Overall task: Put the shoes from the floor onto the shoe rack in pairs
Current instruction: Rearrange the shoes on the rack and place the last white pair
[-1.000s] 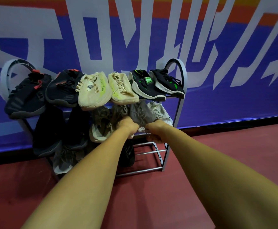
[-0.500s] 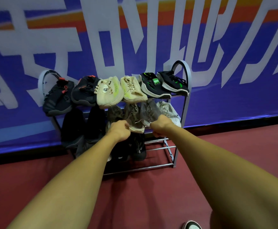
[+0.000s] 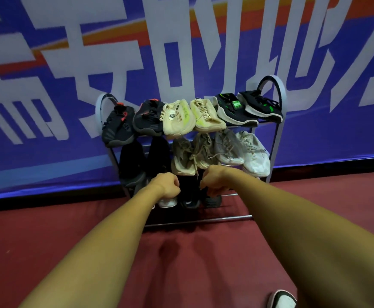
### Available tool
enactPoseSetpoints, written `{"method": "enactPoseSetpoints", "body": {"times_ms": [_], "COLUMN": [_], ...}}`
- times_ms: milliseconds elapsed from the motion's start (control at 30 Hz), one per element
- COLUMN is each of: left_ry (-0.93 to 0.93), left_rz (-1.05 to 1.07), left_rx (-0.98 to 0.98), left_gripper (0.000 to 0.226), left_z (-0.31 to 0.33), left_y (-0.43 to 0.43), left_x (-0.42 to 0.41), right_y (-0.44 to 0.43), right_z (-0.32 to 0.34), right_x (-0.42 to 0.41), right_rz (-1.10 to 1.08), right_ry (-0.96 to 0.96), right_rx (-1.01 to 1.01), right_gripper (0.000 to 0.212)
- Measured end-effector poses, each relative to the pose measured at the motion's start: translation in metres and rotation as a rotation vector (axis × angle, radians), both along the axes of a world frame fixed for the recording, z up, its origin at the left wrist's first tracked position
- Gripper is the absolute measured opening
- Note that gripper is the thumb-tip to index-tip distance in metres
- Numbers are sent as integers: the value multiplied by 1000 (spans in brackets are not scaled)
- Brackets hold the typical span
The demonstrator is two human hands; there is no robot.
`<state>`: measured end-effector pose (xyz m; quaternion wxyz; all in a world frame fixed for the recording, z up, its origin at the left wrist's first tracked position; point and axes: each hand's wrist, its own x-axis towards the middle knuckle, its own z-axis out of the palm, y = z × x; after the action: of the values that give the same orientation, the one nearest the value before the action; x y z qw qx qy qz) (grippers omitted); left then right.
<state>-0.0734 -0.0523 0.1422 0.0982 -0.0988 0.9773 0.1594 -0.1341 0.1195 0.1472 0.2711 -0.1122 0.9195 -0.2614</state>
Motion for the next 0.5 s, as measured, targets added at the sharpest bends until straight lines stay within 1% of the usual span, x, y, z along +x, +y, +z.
{"method": "enactPoseSetpoints", "body": {"times_ms": [100, 200, 300, 400, 500], "left_ry": [-62, -131, -134, -169, -176], "left_rz": [-29, -29, 12, 58, 101], "left_rx": [-17, -15, -5, -15, -29], "left_gripper": [31, 34, 36, 52, 65], "left_z": [-9, -21, -45, -72, -90], "left_y": [-5, -12, -20, -31, -53], "left_x": [1, 0, -4, -3, -8], "right_y": [-6, -16, -28, -40, -56], "right_z": [-7, -11, -19, -33, -60], "right_x": [-4, -4, -5, -7, -6], "right_rz": [56, 111, 215, 304, 311], "right_ry": [-37, -55, -101, -125, -104], "right_rx": [33, 91, 169, 244, 244], "right_gripper": [27, 29, 29, 33, 33]}}
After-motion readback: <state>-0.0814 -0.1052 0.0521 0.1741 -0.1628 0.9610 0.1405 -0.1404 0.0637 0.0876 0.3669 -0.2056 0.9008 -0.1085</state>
